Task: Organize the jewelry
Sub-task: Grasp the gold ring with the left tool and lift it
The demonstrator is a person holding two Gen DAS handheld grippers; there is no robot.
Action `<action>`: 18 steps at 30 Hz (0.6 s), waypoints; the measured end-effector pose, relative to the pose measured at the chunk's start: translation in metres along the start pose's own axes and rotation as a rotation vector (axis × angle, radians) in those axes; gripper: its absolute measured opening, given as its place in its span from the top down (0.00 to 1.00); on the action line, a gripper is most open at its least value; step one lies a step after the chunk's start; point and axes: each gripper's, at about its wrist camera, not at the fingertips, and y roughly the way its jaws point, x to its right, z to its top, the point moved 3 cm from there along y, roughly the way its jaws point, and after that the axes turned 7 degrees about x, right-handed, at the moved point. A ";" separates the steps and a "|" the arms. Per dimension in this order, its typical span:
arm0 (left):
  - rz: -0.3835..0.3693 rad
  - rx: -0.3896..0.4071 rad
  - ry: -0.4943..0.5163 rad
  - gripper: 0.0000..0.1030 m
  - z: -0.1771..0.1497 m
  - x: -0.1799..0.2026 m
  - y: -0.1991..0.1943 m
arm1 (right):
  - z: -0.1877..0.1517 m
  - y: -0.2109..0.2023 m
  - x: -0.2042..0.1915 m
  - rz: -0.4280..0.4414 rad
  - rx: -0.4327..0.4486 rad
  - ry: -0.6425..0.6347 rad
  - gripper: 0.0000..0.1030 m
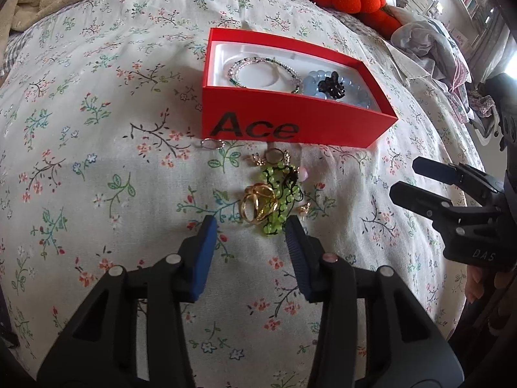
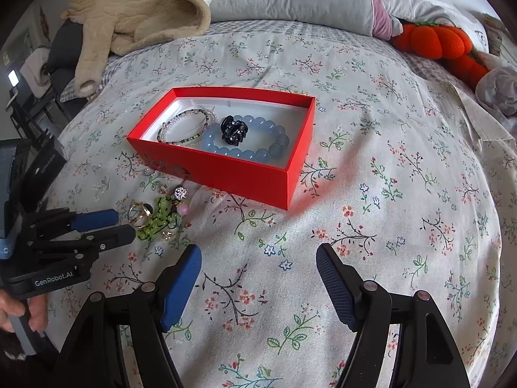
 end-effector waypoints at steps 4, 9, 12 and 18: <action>0.003 0.003 0.018 0.68 0.002 0.007 0.007 | 0.001 0.000 0.000 -0.004 -0.001 -0.004 0.27; 0.010 0.014 0.028 0.84 0.006 0.012 0.010 | 0.002 -0.002 -0.001 -0.009 0.006 -0.005 0.27; 0.015 0.018 0.039 0.86 0.006 0.013 0.008 | 0.001 -0.001 -0.001 -0.007 0.001 -0.003 0.27; 0.039 0.033 0.044 0.86 0.006 0.006 -0.002 | 0.002 0.004 -0.008 -0.005 -0.006 -0.005 0.27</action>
